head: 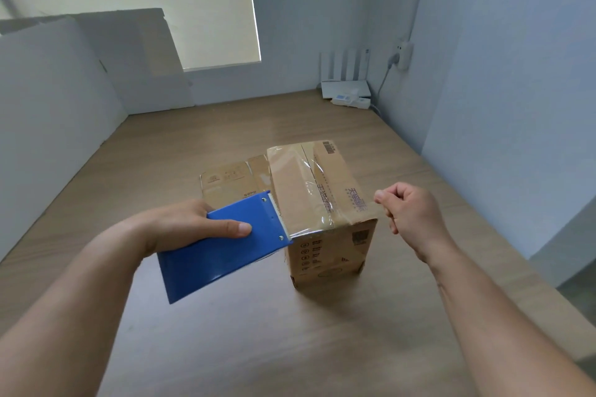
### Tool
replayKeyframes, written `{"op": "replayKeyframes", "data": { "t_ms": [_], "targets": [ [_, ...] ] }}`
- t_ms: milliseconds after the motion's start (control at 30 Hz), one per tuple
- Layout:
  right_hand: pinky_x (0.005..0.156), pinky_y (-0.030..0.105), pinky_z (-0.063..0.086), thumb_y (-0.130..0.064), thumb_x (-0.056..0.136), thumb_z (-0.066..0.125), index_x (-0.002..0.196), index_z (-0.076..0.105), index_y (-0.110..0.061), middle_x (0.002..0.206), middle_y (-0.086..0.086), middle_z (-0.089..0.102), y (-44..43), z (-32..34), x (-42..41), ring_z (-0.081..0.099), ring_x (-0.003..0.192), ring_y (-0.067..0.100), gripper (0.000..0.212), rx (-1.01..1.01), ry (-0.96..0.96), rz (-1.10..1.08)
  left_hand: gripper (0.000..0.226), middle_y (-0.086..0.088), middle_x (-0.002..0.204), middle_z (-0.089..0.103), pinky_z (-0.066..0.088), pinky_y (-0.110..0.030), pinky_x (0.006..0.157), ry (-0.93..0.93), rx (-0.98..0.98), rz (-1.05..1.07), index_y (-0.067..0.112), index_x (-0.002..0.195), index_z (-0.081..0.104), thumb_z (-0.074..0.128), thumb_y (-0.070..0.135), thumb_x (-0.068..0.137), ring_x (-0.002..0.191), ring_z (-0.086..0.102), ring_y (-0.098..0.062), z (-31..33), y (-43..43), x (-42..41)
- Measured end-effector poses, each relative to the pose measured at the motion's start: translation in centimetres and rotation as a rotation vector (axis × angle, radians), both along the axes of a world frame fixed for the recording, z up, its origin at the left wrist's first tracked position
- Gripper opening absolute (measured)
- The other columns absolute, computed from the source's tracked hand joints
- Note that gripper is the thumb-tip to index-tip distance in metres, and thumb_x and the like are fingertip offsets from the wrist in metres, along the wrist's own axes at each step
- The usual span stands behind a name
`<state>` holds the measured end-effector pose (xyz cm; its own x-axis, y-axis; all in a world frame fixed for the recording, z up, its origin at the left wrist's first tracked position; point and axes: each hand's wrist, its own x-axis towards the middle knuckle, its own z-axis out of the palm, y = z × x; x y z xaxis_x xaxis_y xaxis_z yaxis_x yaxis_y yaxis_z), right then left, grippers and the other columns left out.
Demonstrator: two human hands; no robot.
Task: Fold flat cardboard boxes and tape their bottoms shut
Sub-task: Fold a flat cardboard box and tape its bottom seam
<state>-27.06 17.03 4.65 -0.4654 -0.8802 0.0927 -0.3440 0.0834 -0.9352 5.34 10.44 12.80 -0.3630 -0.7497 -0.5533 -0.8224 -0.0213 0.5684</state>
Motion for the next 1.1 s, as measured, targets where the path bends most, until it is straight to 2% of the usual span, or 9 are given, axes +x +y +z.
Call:
{"op": "replayKeyframes", "data": {
  "t_ms": [500, 667, 767, 833, 900, 933, 1000, 1033, 1100],
  "targets": [
    [0.045, 0.028, 0.039, -0.023, 0.094, 0.056, 0.069, 0.058, -0.012, 0.056, -0.001, 0.052, -0.6, -3.9, -0.5, 0.043, 0.048, 0.014, 0.027, 0.164, -0.037, 0.031, 0.076, 0.000, 0.088, 0.075, 0.054, -0.038, 0.087, -0.176, 0.023, -0.025, 0.020, 0.097, 0.070, 0.065, 0.076, 0.046, 0.081, 0.072, -0.020, -1.5, -1.7, -3.1],
    [0.043, 0.023, 0.039, -0.043, 0.093, 0.051, 0.087, 0.051, -0.015, 0.079, 0.005, 0.059, -0.5, -4.6, -0.2, 0.047, 0.058, 0.015, 0.028, 0.333, -0.168, -0.016, 0.076, 0.002, 0.085, 0.075, 0.054, -0.034, 0.081, -0.133, 0.042, -0.008, 0.020, 0.098, 0.069, 0.065, 0.075, 0.046, 0.078, 0.072, -0.018, -2.2, -1.8, -2.6],
    [0.057, 0.027, 0.043, -0.043, 0.090, 0.056, 0.105, 0.040, -0.018, 0.102, 0.008, 0.059, 0.6, -6.7, -0.2, 0.054, 0.078, 0.023, 0.033, 0.584, -0.057, -0.063, 0.078, 0.003, 0.085, 0.075, 0.053, -0.032, 0.076, -0.120, 0.057, -0.020, 0.021, 0.099, 0.068, 0.066, 0.077, 0.044, 0.077, 0.073, -0.018, -2.4, -1.8, -2.4],
    [0.066, 0.034, 0.042, -0.030, 0.095, 0.049, 0.089, 0.053, -0.012, 0.089, 0.009, 0.060, 0.8, -6.9, -0.1, 0.053, 0.081, 0.027, 0.020, 0.471, 0.101, -0.178, 0.082, 0.002, 0.087, 0.075, 0.055, -0.033, 0.078, -0.116, 0.056, -0.018, 0.021, 0.101, 0.068, 0.065, 0.078, 0.042, 0.078, 0.073, -0.018, -2.7, -1.8, -2.5],
    [0.062, 0.035, 0.036, -0.031, 0.097, 0.042, 0.070, 0.050, -0.012, 0.072, 0.005, 0.053, 0.4, -5.2, 0.5, 0.051, 0.079, 0.030, 0.034, 0.258, 0.167, -0.280, 0.083, 0.002, 0.087, 0.075, 0.055, -0.034, 0.081, -0.113, 0.054, -0.012, 0.021, 0.102, 0.067, 0.065, 0.079, 0.042, 0.079, 0.073, -0.018, -2.9, -1.8, -2.7],
    [0.062, 0.034, 0.037, -0.039, 0.097, 0.040, 0.074, 0.053, -0.012, 0.075, 0.003, 0.055, 0.0, -4.1, 1.1, 0.052, 0.083, 0.030, 0.038, 0.186, 0.172, -0.270, 0.082, 0.002, 0.086, 0.075, 0.055, -0.033, 0.079, -0.111, 0.054, -0.010, 0.021, 0.101, 0.066, 0.065, 0.078, 0.043, 0.078, 0.073, -0.018, -2.9, -1.8, -2.7],
    [0.081, 0.036, 0.043, -0.062, 0.090, 0.037, 0.113, 0.057, -0.013, 0.109, 0.007, 0.060, -0.9, -2.5, 2.8, 0.052, 0.108, 0.030, 0.057, 0.209, 0.284, -0.156, 0.080, 0.003, 0.085, 0.075, 0.054, -0.031, 0.075, -0.113, 0.047, -0.010, 0.022, 0.101, 0.066, 0.065, 0.078, 0.043, 0.076, 0.073, -0.017, -2.8, -1.7, -2.8],
    [0.092, 0.040, 0.040, -0.072, 0.084, 0.036, 0.134, 0.044, -0.015, 0.128, 0.010, 0.053, -1.2, -2.3, 3.8, 0.046, 0.120, 0.030, 0.076, 0.294, 0.404, -0.087, 0.080, 0.004, 0.084, 0.075, 0.053, -0.030, 0.072, -0.111, 0.045, -0.013, 0.022, 0.100, 0.066, 0.065, 0.078, 0.043, 0.075, 0.073, -0.017, -2.7, -1.7, -2.8],
    [0.100, 0.046, 0.034, -0.083, 0.074, 0.035, 0.149, 0.017, -0.025, 0.146, 0.011, 0.033, -1.3, -2.2, 5.6, 0.034, 0.131, 0.030, 0.097, 0.420, 0.594, -0.014, 0.077, 0.005, 0.081, 0.075, 0.051, -0.028, 0.067, -0.097, 0.047, -0.010, 0.023, 0.097, 0.067, 0.066, 0.077, 0.043, 0.073, 0.073, -0.015, -2.6, -1.6, -2.6]
  ]
}}
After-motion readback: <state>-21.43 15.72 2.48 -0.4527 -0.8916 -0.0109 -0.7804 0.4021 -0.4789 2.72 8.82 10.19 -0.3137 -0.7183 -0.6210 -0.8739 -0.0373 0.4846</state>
